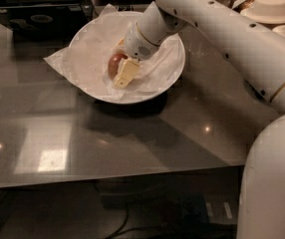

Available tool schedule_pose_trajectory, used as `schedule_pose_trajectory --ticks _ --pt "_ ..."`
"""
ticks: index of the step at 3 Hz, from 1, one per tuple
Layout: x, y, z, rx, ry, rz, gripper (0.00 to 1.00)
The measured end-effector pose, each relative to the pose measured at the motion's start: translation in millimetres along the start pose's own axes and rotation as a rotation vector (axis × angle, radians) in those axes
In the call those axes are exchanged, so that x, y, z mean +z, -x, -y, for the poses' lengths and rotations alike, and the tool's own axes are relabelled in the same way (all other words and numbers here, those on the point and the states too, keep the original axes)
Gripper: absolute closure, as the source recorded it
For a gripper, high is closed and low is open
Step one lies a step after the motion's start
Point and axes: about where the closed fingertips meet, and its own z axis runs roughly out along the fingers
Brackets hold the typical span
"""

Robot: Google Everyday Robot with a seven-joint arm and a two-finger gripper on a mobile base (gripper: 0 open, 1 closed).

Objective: Pick apple from white bowl

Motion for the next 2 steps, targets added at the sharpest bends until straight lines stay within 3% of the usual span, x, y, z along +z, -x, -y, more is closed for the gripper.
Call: schedule_pose_trajectory --ticks 1,2 --pt "5.1 -1.2 -1.2 0.002 0.011 0.000 0.40" --pt "7.1 -2.1 -1.8 0.005 0.014 0.000 0.64"
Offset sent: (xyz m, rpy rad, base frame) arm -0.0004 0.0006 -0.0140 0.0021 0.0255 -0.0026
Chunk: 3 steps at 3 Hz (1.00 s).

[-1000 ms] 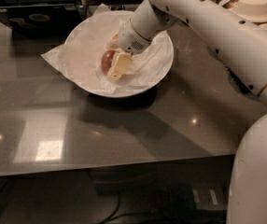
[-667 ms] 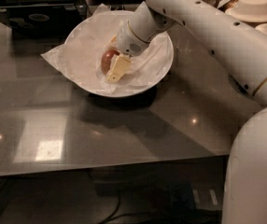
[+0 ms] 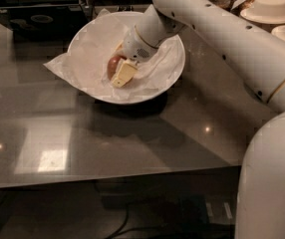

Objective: Pick apple from white bowl

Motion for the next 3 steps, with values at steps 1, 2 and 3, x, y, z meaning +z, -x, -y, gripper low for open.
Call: schedule_pose_trajectory --ticks 1,2,3 --pt "2.2 -1.0 -0.7 0.004 0.004 0.002 0.87" --pt "2.2 -1.0 -0.7 0.004 0.004 0.003 1.00" --pt "-3.7 1.0 -0.1 0.009 0.004 0.063 1.00"
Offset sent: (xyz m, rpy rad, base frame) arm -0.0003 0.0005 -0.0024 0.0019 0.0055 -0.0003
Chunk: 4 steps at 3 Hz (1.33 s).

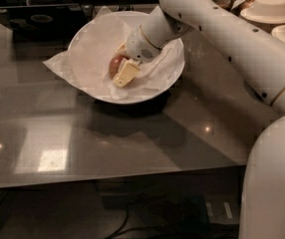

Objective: Pick apple from white bowl

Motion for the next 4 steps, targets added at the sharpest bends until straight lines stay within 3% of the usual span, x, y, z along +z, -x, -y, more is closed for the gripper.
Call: schedule_pose_trajectory --ticks 1,2,3,4 --pt "-21.8 7.1 2.6 0.014 -0.003 0.119 1.00" --pt "-57.7 17.9 2.6 0.015 0.015 0.285 1.00" --pt "-92.6 28.2 -3.0 0.007 0.044 0.385 1.00" --pt "-114.5 33.5 -19.0 -0.020 0.105 0.357 1.00"
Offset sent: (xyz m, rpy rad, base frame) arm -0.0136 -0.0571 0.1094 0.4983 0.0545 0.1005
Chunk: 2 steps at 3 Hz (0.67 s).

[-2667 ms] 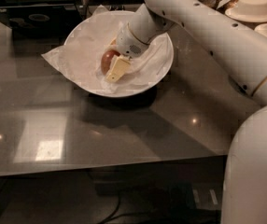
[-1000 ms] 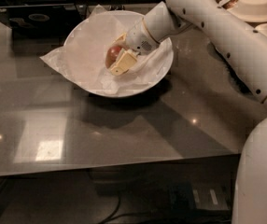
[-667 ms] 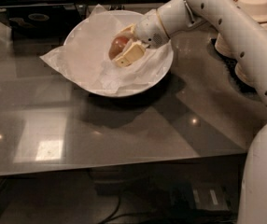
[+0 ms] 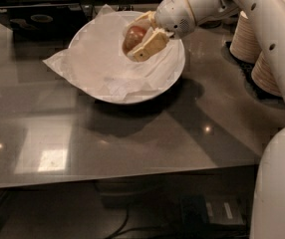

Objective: Pick apple from white bowl

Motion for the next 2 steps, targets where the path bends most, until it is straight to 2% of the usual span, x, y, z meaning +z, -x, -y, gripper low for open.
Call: schedule_pose_trajectory --ticks 1,2 --pt "-7.8 7.8 -23.5 -0.030 0.049 -0.110 1.00" --pt "-12.3 10.2 -40.0 -0.053 0.058 -0.186 1.00"
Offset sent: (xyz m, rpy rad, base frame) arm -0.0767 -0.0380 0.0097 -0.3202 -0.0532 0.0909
